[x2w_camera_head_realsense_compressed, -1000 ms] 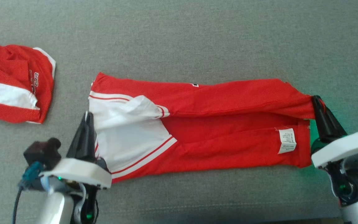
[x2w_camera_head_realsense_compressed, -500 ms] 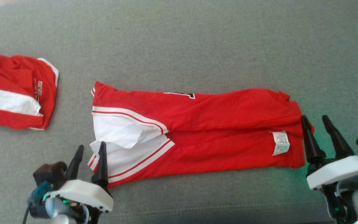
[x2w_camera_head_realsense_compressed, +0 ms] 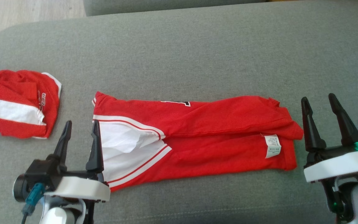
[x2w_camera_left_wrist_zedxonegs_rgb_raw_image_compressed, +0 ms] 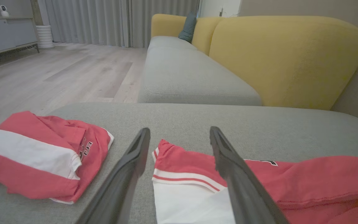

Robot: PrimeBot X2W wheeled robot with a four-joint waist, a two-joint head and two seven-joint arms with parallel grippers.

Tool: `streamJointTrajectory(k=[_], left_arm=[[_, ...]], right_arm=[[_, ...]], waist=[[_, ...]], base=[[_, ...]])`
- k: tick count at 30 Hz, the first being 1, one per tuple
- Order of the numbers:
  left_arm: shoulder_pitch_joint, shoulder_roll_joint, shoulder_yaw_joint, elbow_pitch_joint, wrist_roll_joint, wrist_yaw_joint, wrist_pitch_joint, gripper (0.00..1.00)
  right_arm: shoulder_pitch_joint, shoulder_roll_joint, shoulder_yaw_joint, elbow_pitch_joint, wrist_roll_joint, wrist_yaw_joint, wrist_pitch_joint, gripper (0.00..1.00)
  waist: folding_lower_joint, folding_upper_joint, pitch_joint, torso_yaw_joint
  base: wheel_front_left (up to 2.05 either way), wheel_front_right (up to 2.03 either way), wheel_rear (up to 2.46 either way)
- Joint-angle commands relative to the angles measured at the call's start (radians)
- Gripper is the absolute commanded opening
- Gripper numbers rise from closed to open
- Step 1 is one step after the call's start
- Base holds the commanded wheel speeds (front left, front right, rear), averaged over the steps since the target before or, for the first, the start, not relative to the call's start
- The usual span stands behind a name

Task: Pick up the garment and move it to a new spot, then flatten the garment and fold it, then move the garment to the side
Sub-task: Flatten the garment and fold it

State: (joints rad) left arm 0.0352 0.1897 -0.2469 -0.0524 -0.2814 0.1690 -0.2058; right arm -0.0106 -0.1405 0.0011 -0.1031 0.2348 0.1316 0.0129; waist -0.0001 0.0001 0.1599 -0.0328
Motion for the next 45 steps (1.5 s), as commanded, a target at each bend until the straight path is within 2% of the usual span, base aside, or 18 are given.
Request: streamJointTrajectory(k=[1,11,24,30,36,41,45], left_arm=[[-0.04,0.02,0.032,-0.047,0.009,0.014,-0.007,1.0],[-0.033,0.029,0.032,-0.056,0.01,0.03,0.011,1.0],[-0.051,0.026,0.028,-0.05,0.005,0.042,0.008,1.0],[-0.073,0.02,0.018,-0.051,0.005,0.04,0.003,1.0],[-0.116,0.013,0.001,-0.039,0.009,0.027,-0.007,1.0],[-0.138,0.009,-0.009,-0.024,0.009,0.02,-0.016,1.0],[-0.151,0.007,-0.011,-0.002,0.005,0.012,-0.025,1.0]], right_arm=[[-0.013,-0.001,0.021,-0.053,-0.014,-0.001,0.011,1.0],[0.021,0.026,0.023,-0.084,-0.031,-0.001,0.031,1.0],[0.018,0.028,0.017,-0.063,-0.019,-0.001,0.045,1.0],[0.003,0.013,-0.008,0.02,0.001,-0.001,0.07,1.0],[-0.079,-0.011,-0.035,0.149,0.03,-0.001,0.062,1.0],[-0.113,-0.017,-0.013,0.262,0.062,-0.001,0.14,1.0],[-0.09,0.0,0.003,0.301,0.097,-0.001,0.214,1.0]], waist=[[0.0001,-0.0001,-0.006,-0.002],[0.0001,-0.0001,-0.001,-0.015],[0.0001,-0.0001,0.011,-0.013],[0.0001,-0.0001,0.049,-0.002],[0.0001,-0.0001,0.111,0.014],[0.0001,-0.0001,0.134,0.026],[0.0001,-0.0001,0.138,0.034]], base=[[0.0,0.0,0.0],[0.0,0.0,0.0],[0.0,0.0,0.0],[0.0,0.0,0.0],[0.0,0.0,0.0],[0.0,0.0,0.0],[0.0,0.0,0.0]])
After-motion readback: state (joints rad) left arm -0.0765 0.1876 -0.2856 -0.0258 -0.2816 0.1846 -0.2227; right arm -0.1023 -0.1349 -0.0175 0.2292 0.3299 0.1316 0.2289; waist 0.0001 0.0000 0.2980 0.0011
